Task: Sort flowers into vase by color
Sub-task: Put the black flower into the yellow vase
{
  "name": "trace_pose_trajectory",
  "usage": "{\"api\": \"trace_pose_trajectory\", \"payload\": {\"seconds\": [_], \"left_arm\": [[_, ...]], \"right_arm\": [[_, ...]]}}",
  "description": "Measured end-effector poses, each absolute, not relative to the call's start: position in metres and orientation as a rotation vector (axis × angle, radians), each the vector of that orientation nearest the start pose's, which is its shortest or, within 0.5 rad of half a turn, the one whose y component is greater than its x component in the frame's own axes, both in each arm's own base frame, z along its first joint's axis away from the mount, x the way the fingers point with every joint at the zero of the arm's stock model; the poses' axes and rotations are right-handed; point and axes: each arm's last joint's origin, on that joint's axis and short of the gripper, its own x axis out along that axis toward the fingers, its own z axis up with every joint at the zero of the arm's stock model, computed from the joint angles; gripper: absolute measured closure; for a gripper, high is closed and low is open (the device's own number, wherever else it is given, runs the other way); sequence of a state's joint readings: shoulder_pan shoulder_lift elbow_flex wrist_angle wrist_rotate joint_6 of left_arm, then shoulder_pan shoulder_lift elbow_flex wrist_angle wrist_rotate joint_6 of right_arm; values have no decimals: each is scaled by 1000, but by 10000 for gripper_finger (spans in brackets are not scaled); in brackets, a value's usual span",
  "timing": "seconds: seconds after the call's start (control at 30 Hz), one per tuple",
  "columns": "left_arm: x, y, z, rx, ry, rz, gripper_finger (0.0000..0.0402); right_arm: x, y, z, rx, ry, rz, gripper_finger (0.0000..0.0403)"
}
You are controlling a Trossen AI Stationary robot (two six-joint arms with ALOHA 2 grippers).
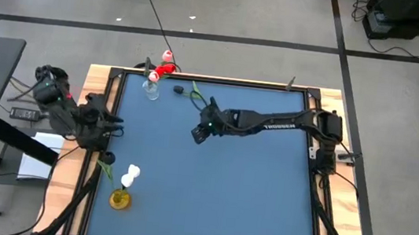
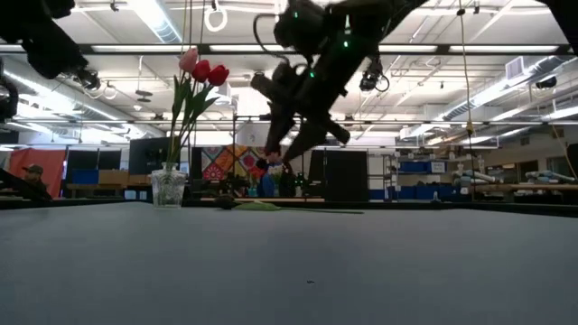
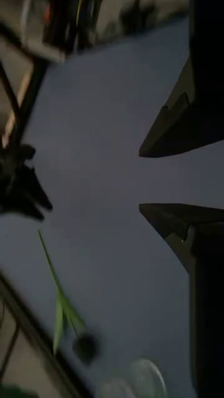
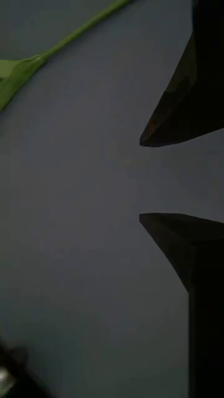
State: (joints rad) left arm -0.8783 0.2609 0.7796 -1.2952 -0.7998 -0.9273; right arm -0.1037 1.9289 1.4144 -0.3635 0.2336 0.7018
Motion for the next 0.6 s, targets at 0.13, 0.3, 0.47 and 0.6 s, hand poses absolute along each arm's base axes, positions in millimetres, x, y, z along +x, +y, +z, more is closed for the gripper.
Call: {"api": "trace_pose_trajectory", "payload": {"seconds": [0.13, 0.3, 0.47, 0.6], "left_arm": [[29, -2, 275, -337, 517, 233, 267], [35, -8, 277, -459, 488, 294, 267], [45, -17, 280, -486, 420, 360, 267], [55, -27, 282, -514, 372, 402, 267]], "right_arm": [[408, -74, 202, 586, 773, -560, 211], [402, -99, 201, 570, 795, -526, 211], [396, -123, 197, 551, 807, -560, 214], [393, -140, 181, 590, 864, -543, 219]]}}
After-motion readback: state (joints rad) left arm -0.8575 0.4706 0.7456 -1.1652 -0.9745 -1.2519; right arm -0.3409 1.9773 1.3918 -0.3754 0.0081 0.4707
